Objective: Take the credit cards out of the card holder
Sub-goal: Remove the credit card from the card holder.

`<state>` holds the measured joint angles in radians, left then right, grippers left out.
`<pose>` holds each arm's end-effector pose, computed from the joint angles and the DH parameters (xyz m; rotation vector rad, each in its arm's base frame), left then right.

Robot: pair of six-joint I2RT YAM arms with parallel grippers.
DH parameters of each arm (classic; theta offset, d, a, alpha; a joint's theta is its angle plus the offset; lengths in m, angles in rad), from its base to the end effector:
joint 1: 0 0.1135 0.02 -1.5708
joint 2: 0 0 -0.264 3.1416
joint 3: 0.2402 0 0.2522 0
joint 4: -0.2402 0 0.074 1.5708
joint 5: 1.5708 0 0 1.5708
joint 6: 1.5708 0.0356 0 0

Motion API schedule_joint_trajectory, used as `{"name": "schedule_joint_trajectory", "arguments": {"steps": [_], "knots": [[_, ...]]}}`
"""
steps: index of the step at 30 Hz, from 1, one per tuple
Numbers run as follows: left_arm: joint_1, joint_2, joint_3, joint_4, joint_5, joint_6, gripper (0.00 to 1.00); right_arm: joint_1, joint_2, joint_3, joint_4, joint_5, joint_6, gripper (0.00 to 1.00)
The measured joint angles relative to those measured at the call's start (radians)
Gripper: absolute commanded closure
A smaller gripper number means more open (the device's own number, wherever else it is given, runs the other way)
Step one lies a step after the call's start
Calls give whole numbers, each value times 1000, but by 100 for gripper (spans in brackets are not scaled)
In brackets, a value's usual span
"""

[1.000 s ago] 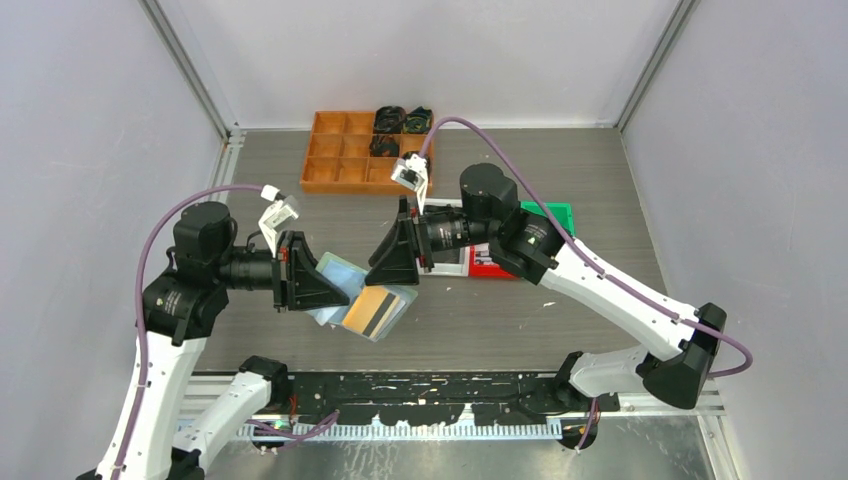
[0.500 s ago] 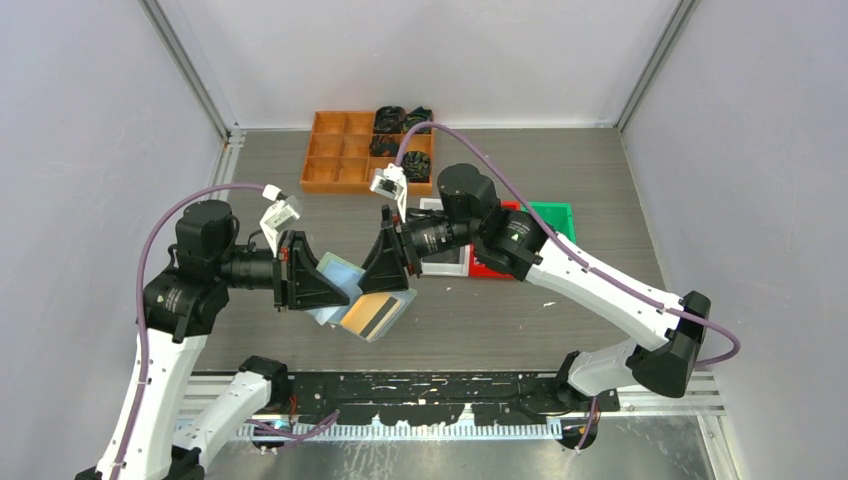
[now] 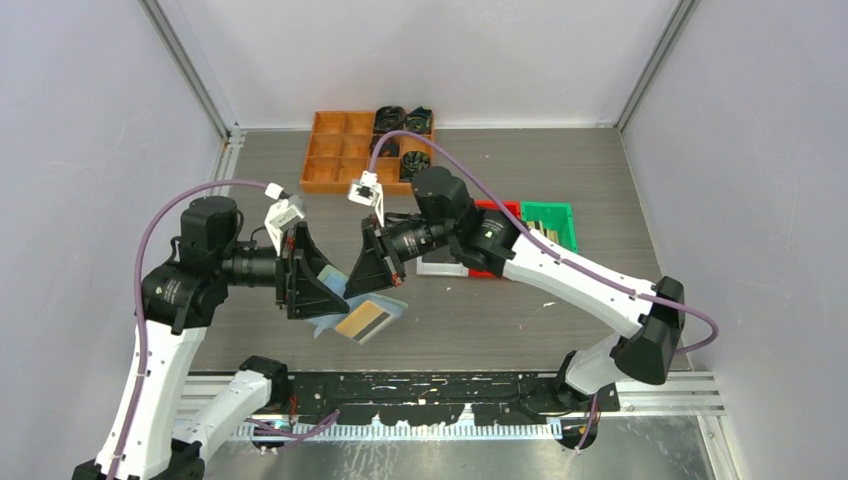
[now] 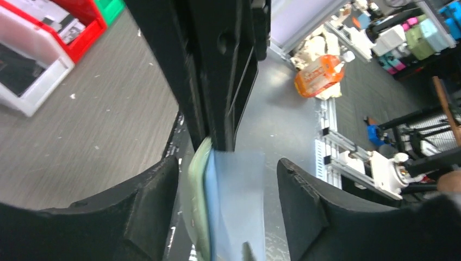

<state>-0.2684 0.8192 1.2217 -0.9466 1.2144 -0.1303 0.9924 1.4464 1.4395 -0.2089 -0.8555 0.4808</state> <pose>0.1026 -0.0628 0.4128 0.8744 1.8460 -1.5076 0.1566 0.2891 0.4129 -1.2012 1.7284 1.7353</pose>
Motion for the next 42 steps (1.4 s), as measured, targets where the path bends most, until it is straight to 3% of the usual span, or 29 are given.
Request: {"name": "schedule_joint_trajectory", "arguments": {"steps": [1, 2, 3, 9, 13, 18, 23, 30, 33, 35, 37, 40, 42], "knots": [[0, 6, 14, -28, -21, 34, 23, 1, 14, 1, -11, -2, 4, 99], [0, 10, 24, -47, -36, 58, 9, 0, 27, 2, -27, -2, 5, 99], [0, 13, 33, -69, -55, 89, 2, 0, 34, 3, -44, 0, 5, 99], [0, -27, 25, -136, -162, 219, 3, -18, 42, 35, -180, 72, 11, 99], [0, -108, -42, -136, -223, 261, 21, -37, 42, 75, -216, 114, 42, 99], [0, -163, -89, -119, -298, 289, 61, -40, 46, 92, -241, 122, 71, 99], [0, -158, -90, -106, -368, 295, 70, -39, 48, 97, -268, 128, 70, 99], [0, -158, -89, -89, -411, 282, 97, -39, 46, 95, -276, 136, 51, 99], [0, -158, -86, -86, -399, 267, 100, -40, 31, 69, -245, 126, 51, 99], [0, -154, -77, -91, -376, 260, 98, -41, 24, 65, -235, 109, 52, 99], [0, -146, -61, -100, -351, 252, 89, -41, 16, 65, -232, 97, 52, 99], [0, -124, -38, -106, -313, 247, 53, -46, -2, 60, -221, 83, 60, 99], [0, -112, -31, -101, -280, 240, 22, -50, -9, 43, -187, 81, 80, 99]]}}
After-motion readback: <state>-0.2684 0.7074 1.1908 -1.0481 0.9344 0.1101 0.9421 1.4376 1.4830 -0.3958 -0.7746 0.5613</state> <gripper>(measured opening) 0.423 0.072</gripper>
